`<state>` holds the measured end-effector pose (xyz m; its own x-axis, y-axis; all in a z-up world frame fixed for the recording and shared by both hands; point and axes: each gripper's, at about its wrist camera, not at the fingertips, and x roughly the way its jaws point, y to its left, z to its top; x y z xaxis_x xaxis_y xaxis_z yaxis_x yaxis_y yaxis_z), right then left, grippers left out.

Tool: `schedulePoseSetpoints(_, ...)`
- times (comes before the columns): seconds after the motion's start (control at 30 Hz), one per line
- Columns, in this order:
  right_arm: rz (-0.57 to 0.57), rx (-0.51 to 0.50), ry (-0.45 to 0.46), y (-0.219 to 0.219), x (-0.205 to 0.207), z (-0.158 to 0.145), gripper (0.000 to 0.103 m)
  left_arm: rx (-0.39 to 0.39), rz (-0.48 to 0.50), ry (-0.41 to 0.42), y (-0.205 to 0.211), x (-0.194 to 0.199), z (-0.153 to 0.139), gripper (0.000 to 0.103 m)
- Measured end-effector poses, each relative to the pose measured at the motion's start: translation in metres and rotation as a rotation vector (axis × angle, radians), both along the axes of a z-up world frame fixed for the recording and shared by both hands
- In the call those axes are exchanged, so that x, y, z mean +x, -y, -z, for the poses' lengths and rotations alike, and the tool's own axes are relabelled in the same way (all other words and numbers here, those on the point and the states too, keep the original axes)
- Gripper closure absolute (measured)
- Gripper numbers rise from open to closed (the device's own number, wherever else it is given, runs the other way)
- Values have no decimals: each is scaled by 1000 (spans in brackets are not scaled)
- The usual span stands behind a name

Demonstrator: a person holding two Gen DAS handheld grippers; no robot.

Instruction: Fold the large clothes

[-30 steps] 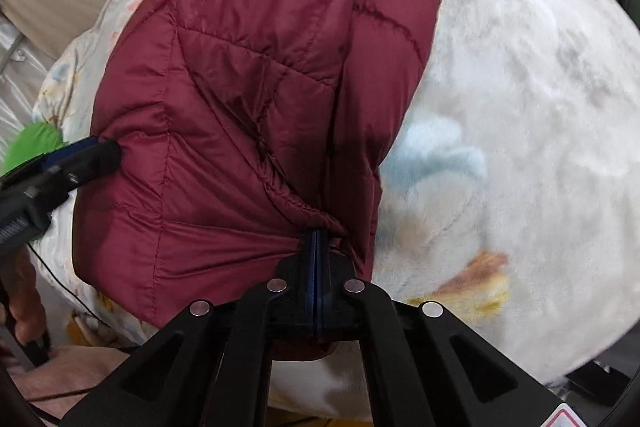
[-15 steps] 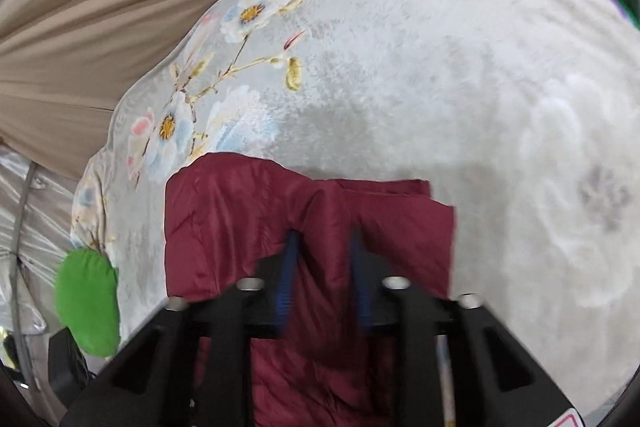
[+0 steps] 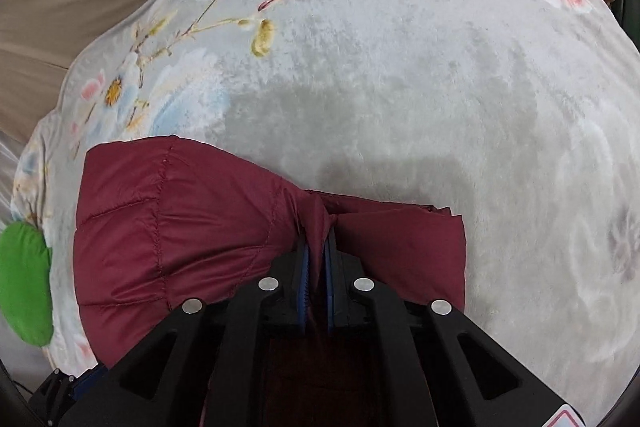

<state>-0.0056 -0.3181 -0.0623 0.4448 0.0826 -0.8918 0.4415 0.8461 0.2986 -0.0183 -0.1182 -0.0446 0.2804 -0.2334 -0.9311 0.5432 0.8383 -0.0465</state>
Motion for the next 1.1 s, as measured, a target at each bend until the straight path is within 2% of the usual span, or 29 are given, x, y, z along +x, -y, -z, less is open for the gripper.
schedulePoseSetpoints(0.07,14,-13,0,1,-4,-10,100,7,-1,-14,0,3,4,40)
schedulePoseSetpoints(0.1,49,-9,24,3,-12,-21,96,6,-1,-15,-1,3,3,40)
schedulePoseSetpoints(0.17,81,-3,111,5,-39,-53,95,-7,0,-13,-4,1,1,40)
schedulePoseSetpoints(0.23,35,-58,142,-6,-64,-79,95,-15,2,-10,-7,0,-2,40)
schedulePoseSetpoints(0.3,-48,-76,115,-27,-92,-90,95,-25,-1,-14,-10,-4,-7,41)
schedulePoseSetpoints(0.43,-117,-59,17,-64,-135,-68,95,-82,-14,-29,-26,-14,-24,41)
schedulePoseSetpoints(0.5,-122,-51,-20,-76,-150,-51,95,-73,-16,-40,-30,-18,-24,41)
schedulePoseSetpoints(0.6,-110,-17,-62,-80,-156,-28,101,-28,-7,-49,-27,-19,-12,39)
schedulePoseSetpoints(0.73,-147,-88,-102,-85,-150,-5,103,59,42,6,-12,-22,5,36)
schedulePoseSetpoints(0.83,-166,-119,-107,-88,-141,9,103,86,39,16,-6,-17,14,34)
schedulePoseSetpoints(0.93,-116,-103,-122,-83,-140,-5,103,70,19,4,-7,-14,8,35)
schedulePoseSetpoints(1.0,-73,-102,-22,-81,-148,-41,101,41,4,1,-12,-12,0,35)
schedulePoseSetpoints(1.1,-62,-137,17,-81,-143,-60,101,33,2,-1,-15,-12,-2,35)
